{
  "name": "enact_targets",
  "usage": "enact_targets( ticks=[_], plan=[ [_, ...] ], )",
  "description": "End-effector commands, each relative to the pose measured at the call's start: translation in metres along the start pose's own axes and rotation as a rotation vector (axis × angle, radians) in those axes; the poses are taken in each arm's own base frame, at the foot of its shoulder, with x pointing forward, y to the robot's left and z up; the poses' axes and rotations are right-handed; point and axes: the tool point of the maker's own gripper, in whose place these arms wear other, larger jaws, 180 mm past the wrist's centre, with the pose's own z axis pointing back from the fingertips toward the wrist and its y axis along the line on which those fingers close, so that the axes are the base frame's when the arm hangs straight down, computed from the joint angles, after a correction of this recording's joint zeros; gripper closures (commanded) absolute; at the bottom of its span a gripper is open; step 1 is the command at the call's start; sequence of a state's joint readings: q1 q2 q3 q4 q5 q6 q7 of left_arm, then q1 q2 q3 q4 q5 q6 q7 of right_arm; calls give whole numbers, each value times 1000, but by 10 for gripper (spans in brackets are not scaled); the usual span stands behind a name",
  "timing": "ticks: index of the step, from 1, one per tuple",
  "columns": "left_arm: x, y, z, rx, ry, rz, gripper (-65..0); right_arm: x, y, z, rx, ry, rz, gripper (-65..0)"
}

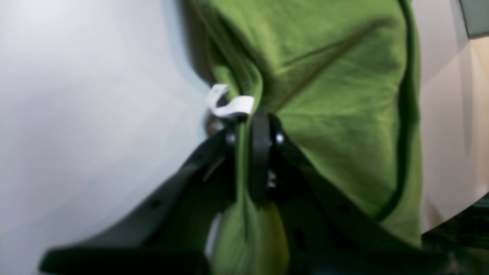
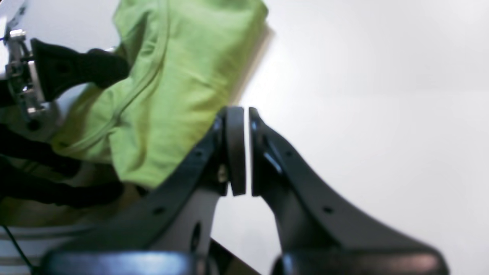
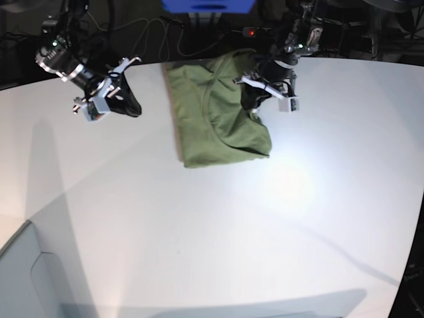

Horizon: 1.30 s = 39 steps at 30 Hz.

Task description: Fold the T-shirt properly

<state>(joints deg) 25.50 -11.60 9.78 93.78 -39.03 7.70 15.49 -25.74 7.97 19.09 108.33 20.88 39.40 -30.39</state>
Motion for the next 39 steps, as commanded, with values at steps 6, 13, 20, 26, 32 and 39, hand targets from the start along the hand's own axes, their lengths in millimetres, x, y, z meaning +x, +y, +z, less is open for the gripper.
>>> enact_targets(
  ticks=[6,13,20,26,32,39],
  plan=[
    [7,1,-7,-14,59,-115,0,19,-43,33,-170,-87,-3,-1],
    [-5,-22,-26,-120,294,-420,0,16,-77,64,-324,-102,-32,-1],
    [2,-39,-63,-231,433,-765,0,12,-78,66,-331,-92,-40,-1],
    [13,-58,-76,-320,457,-1074,0,3,-83,75,-368,-66,-59,-1],
    [23,-71,-94,-382,445,-1570,0,-10,-93,89,-435,-20,-93,-1],
    [44,-105,-121,-439,408,-1907,0,-23,-90,99,-467,-5,-137,-1]
  ],
)
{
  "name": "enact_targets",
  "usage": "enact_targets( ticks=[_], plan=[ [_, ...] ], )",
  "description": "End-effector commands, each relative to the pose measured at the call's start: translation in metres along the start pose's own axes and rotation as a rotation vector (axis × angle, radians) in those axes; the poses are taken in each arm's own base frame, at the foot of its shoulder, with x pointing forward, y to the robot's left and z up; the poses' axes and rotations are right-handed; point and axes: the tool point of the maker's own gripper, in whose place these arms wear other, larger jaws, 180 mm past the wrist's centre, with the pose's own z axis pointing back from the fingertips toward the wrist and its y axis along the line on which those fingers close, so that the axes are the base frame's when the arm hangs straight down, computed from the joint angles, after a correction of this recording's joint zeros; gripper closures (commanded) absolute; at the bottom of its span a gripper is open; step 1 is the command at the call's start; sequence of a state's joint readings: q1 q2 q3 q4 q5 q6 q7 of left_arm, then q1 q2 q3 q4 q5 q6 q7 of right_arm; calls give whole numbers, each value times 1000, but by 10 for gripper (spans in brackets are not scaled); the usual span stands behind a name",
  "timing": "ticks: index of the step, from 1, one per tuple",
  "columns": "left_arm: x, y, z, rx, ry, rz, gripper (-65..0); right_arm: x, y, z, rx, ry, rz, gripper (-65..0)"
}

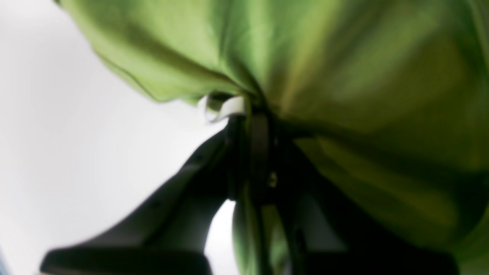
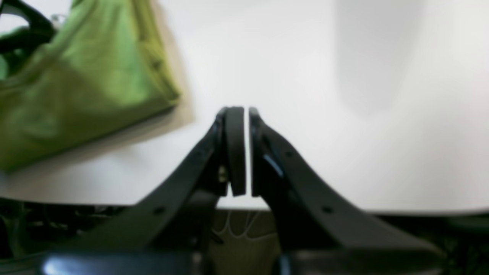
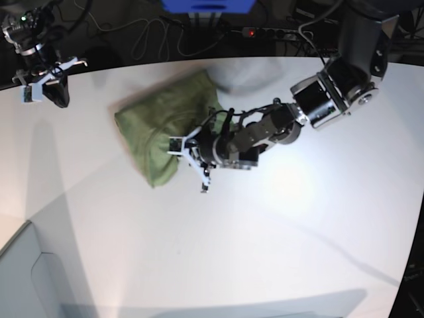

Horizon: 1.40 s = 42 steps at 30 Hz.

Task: Fold the T-shirt properly
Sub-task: 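Push the bundle's side with the left gripper to square it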

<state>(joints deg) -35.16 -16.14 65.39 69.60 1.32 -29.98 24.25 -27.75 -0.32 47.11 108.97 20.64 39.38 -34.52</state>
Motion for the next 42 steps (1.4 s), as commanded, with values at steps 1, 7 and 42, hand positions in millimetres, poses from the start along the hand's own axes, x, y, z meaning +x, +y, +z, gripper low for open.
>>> enact_targets(
  ticks=[1,7,42],
  plan=[
    [-17,9,2,6,79,-38,0,11,4,3,16,-46,12,-1],
    [-1,32,-5,-16,75,-65,0,2,6,7,16,-20,5,-1],
    [-45,111,128,447,-114,325,-465,47,49,-61,134,-40,125,0]
  ],
)
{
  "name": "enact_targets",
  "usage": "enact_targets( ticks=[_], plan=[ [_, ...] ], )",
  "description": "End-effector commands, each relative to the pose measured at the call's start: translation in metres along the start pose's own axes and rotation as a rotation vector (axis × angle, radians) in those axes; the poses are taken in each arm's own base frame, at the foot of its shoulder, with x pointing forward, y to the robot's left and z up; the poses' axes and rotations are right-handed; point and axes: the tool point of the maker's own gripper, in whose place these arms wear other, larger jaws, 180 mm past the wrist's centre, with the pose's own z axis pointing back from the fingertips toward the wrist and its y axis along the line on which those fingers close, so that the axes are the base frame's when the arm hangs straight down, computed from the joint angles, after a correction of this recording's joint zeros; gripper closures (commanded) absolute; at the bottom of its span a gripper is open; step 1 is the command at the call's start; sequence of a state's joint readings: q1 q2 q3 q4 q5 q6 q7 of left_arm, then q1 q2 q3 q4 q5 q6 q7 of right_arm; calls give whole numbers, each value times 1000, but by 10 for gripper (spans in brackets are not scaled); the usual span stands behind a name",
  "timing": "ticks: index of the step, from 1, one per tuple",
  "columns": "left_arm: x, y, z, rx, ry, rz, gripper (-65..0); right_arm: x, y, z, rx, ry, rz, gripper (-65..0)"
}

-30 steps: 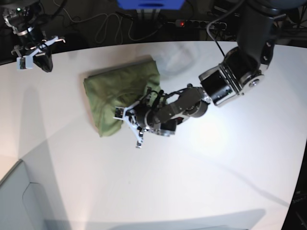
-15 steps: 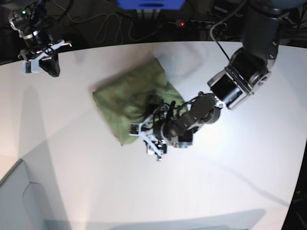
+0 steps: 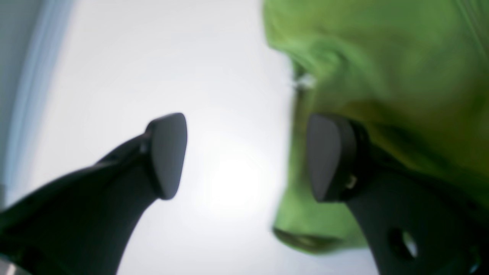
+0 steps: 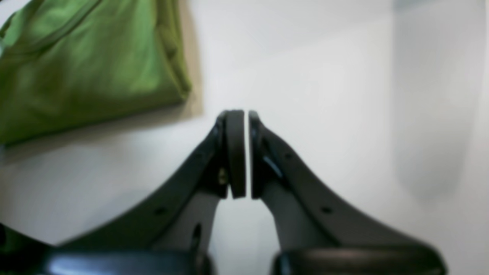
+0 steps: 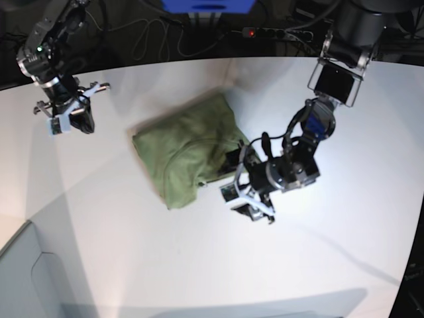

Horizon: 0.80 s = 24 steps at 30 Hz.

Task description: Fold the T-shirt properly

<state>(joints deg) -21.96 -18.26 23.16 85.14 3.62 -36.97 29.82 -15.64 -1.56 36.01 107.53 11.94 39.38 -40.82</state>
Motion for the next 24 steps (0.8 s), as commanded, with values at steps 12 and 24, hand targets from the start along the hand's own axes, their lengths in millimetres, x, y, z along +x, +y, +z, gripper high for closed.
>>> enact_targets(
  ticks=[12,24],
  plan=[
    [-136,44,153,449,255,370,-465,27,24,-76,171,28,138,0],
    [-233,-11,270,747,395,779,-465,14,34,-115,265,106,101,0]
  ],
)
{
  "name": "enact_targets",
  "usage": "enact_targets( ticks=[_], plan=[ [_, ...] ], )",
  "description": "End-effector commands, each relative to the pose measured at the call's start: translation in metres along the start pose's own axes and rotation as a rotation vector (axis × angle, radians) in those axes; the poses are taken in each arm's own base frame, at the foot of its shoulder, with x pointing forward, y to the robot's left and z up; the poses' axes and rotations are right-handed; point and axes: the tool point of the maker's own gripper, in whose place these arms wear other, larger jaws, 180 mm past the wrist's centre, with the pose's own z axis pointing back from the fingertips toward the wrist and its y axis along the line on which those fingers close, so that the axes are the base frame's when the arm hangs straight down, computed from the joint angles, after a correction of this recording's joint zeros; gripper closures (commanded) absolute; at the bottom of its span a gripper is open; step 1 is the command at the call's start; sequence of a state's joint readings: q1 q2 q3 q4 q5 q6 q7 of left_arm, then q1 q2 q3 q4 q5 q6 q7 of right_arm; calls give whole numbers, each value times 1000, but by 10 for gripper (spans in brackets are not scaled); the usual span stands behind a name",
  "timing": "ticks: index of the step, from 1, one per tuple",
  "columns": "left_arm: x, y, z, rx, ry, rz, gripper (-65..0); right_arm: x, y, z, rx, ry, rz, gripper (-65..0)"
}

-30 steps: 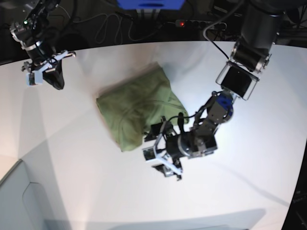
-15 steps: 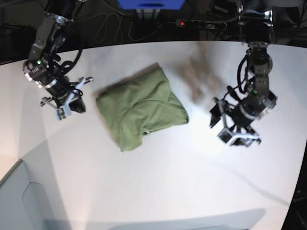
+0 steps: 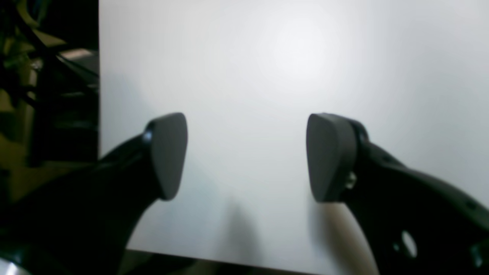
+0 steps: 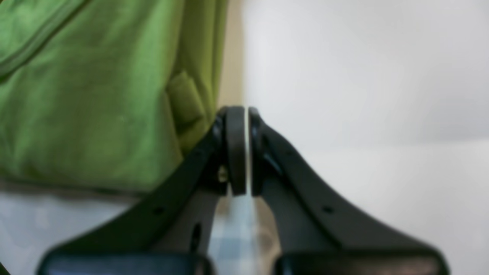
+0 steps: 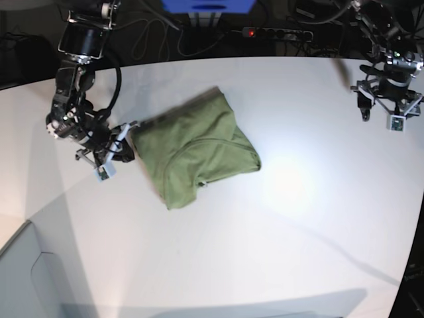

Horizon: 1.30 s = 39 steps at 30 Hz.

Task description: Fold the T-shirt properly

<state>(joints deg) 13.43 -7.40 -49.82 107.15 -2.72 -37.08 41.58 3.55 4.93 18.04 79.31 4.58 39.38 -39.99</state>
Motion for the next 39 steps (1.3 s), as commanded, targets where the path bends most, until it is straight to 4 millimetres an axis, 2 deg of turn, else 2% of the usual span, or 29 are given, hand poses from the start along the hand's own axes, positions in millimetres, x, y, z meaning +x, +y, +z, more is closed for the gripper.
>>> enact_targets(
  ticks=[1,6,10,13,18,21,23,25,28,30,34,37,39],
  plan=[
    [5,7,7,14,-32,5,-465,12,2,2,12,-42,20,0],
    [-17,5,20,-28,-19,64,-465,-20,27,9,41,6,24,0],
    [-25,3,25,-43,-6,74,-465,-21,55,16,88,-59,59,0],
    [-32,-1,28,-49,10,76,-464,-31,67,22,106,-62,54,0],
    [-42,-3,32,-46,33,96,-463,-44,70,25,108,-44,32,0],
    [-58,-13,37,-67,71,106,-452,-43,51,34,50,-59,11,0],
    [-67,-16,41,-75,97,102,-395,-46,38,47,-2,-64,-4,0],
    [-78,-20,46,-79,125,112,-277,-46,27,66,-60,-76,3,0],
    [-93,-29,53,-88,163,140,-109,-55,26,90,-114,-68,6,0],
    [-110,-37,62,-102,210,152,0,-73,25,111,-166,-38,-27,0],
    [-149,-58,81,-132,308,211,0,-127,29,150,-246,71,-124,0],
    [-187,-73,98,-158,409,268,0,-179,44,177,-266,192,-210,0],
    [-207,-81,104,-177,461,296,0,-203,55,185,-247,250,-249,0]
  ],
)
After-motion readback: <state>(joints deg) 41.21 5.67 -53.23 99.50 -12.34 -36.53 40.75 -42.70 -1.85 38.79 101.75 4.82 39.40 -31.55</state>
